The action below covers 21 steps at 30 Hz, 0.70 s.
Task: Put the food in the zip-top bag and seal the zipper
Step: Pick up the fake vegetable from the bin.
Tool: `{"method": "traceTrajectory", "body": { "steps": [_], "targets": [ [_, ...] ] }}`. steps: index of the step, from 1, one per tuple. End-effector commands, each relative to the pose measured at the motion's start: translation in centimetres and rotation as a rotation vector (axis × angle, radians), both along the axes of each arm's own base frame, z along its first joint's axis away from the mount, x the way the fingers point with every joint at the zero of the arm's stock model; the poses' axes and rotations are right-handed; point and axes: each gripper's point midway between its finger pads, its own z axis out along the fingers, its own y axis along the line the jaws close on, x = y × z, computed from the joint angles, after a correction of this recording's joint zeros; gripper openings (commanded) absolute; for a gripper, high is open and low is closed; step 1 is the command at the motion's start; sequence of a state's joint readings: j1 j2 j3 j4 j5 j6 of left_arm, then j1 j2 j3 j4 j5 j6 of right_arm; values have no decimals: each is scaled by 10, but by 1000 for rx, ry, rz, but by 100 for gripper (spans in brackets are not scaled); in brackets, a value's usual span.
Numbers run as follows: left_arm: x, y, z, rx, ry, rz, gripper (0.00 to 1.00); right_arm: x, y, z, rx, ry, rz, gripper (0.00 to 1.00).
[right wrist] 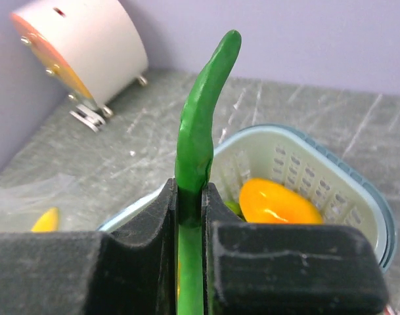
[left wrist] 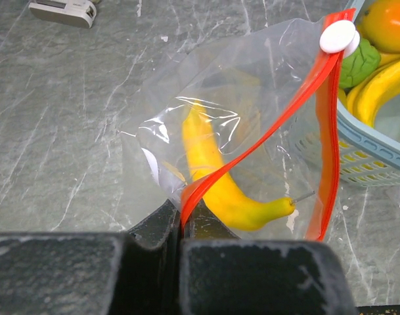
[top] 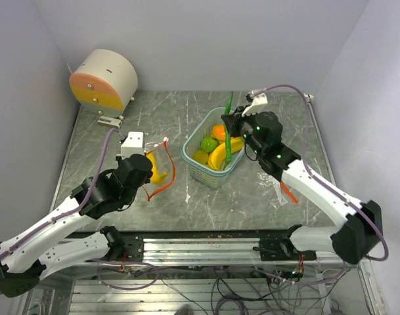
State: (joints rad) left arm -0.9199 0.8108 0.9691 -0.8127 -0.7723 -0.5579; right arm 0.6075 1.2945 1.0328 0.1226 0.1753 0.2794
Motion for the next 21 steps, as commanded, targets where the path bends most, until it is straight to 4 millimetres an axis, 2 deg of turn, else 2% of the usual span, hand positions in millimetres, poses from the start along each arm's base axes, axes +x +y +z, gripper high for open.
{"method": "traceTrajectory", "body": {
  "steps": [1,7,10,15,21],
  "targets": [
    [3,-8,19,-58,-25,-12,7,-26,9,37,35,-135,115,0],
    [8,-23,15,-79,-9,-39,7,-80,36,110,154,-327,289,0],
    [10,-32,13,-102,0,-57,7,-104,49,136,203,-412,325,0],
    [12,-38,21,-126,-9,-65,7,-130,65,162,299,-481,382,0],
    [11,-43,21,-157,-2,-78,7,-145,73,172,415,-538,393,0]
  ]
}}
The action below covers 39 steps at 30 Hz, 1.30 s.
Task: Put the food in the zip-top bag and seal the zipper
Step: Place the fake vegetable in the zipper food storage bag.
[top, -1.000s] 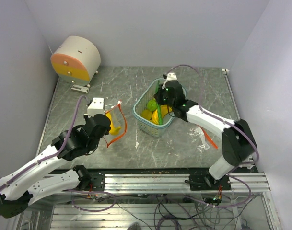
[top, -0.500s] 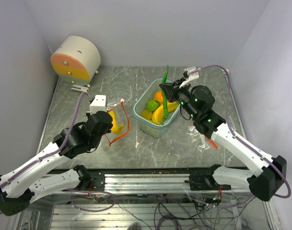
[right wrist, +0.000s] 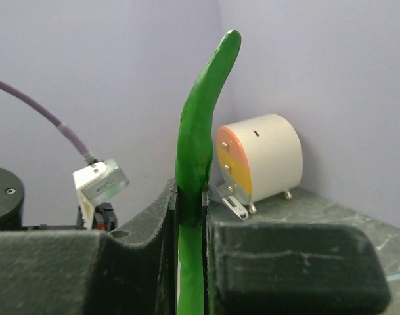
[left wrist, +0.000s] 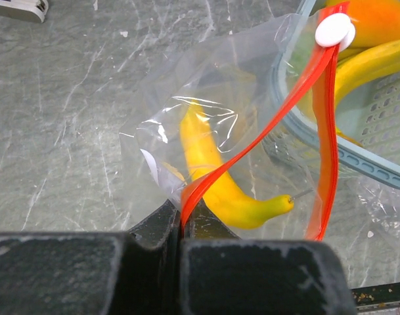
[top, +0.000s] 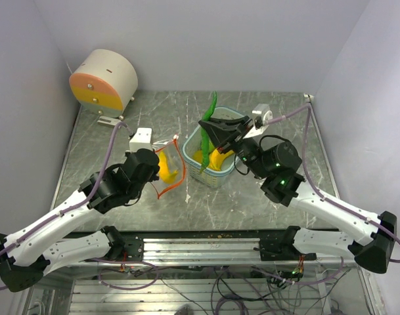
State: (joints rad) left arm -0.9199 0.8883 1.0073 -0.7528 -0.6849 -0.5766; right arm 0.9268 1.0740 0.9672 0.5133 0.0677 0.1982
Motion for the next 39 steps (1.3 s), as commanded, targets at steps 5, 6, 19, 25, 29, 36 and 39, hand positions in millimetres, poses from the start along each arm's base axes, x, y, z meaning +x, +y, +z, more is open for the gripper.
{"method": "traceTrajectory", "body": {
  "steps": [5,6,19,25,29,36,39],
  "targets": [
    [2,-18,18,-113,-15,-36,7,-26,12,27,223,-107,36,0],
    [2,-19,19,-116,-15,-39,7,-30,15,28,232,-119,40,0],
    [-1,-31,44,-202,-44,-90,7,-52,53,-4,223,-177,-55,0],
    [-6,-37,50,-251,-40,-124,7,-39,56,-28,227,-175,-173,0],
    [-7,-35,53,-264,-49,-119,7,-39,68,-39,209,-170,-182,0],
    [-6,-37,58,-269,-60,-126,7,-49,68,-62,192,-146,-232,0],
    [-5,-40,58,-269,-57,-135,7,-56,64,-62,179,-193,-280,0]
  ]
}}
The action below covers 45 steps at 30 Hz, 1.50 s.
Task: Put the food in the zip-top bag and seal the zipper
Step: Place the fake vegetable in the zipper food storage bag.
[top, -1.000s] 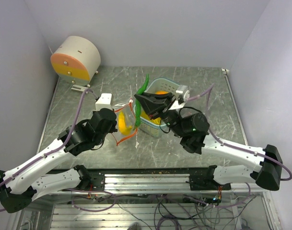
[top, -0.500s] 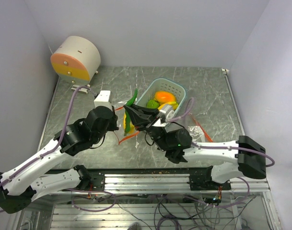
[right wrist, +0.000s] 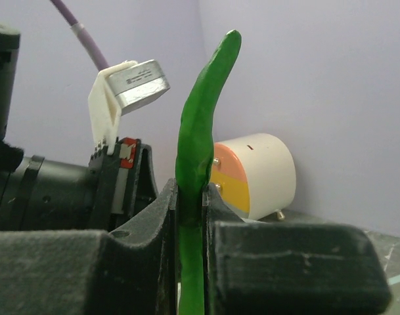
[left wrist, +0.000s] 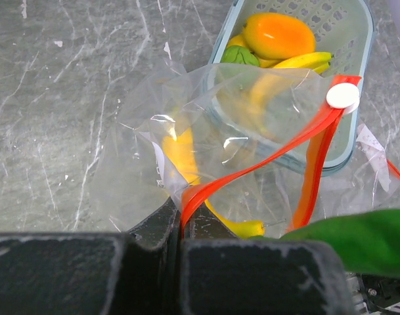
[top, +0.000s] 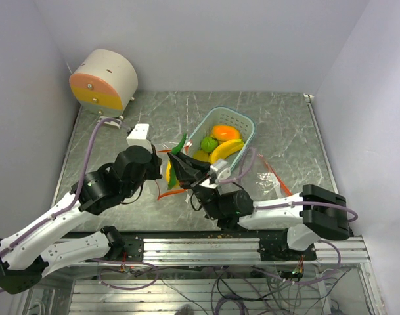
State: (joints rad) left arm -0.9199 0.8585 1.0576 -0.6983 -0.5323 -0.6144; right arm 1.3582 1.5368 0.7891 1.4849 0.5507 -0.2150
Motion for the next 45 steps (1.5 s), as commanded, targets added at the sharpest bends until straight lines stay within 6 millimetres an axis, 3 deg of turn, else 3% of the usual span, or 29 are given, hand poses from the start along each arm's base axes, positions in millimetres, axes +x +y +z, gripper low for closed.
{"method": "traceTrajectory", "body": {
  "steps": [1,13,19,23,27,31,38,45],
  "targets": [
    [4,-12,27,-83,-44,-23,7,-7,-17,9,35,-59,-115,0],
    [-2,-13,27,-87,-21,-47,7,-24,-12,36,-2,-265,-221,0],
    [-13,-17,48,-156,-26,-101,7,-22,-9,39,-53,-314,-279,0],
    [-18,-2,67,-159,-52,-79,7,-19,-19,43,-63,-327,-311,0],
    [-17,26,85,-109,-101,3,7,-9,-33,39,-59,-274,-332,0],
    [-13,43,93,-87,-143,72,7,-4,-28,31,-86,-179,-272,0],
    [-10,25,75,-137,-127,37,7,-1,-40,40,72,-91,-222,0],
    [-9,1,75,-167,-103,-40,7,-13,-20,54,62,-243,-214,0]
  ]
}}
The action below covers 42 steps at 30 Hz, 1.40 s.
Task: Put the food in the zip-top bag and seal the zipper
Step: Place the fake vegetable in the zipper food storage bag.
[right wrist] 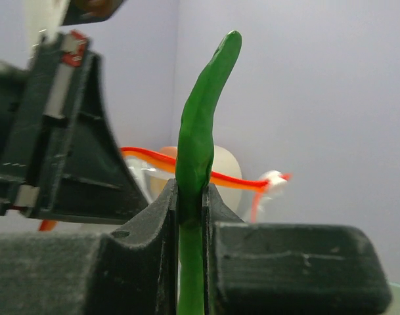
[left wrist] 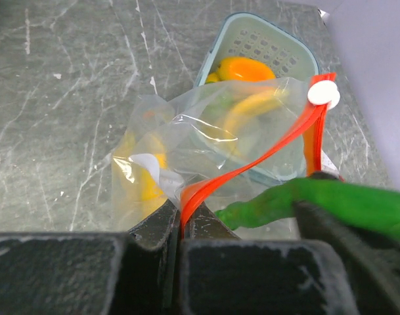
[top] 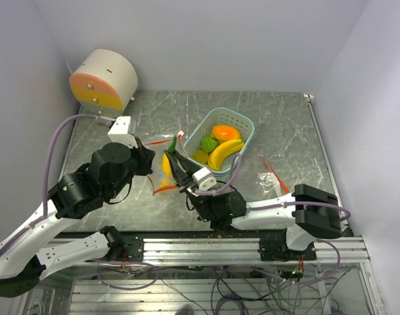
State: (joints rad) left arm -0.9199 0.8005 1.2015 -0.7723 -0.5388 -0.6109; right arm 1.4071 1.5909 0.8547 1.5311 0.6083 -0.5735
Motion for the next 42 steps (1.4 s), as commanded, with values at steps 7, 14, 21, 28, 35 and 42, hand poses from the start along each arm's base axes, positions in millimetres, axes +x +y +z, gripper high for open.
{"method": "traceTrajectory", "body": {
  "steps": [7,14,21,28,35,42],
  "targets": [
    [4,-27,16,-66,-15,-79,7,-17,-8,49,179,-210,-1,0],
    [0,-26,8,-80,4,-79,7,10,0,48,164,-232,-76,0],
    [-1,-21,2,-76,9,-63,7,37,-10,30,125,-197,-142,42],
    [3,-19,-3,-45,8,-47,7,29,-33,34,104,-114,-86,75],
    [3,-19,-7,-45,9,-45,7,19,-21,58,-46,109,144,75],
    [-1,-19,-13,-67,16,-52,7,13,-8,52,-339,392,296,69]
  ]
}}
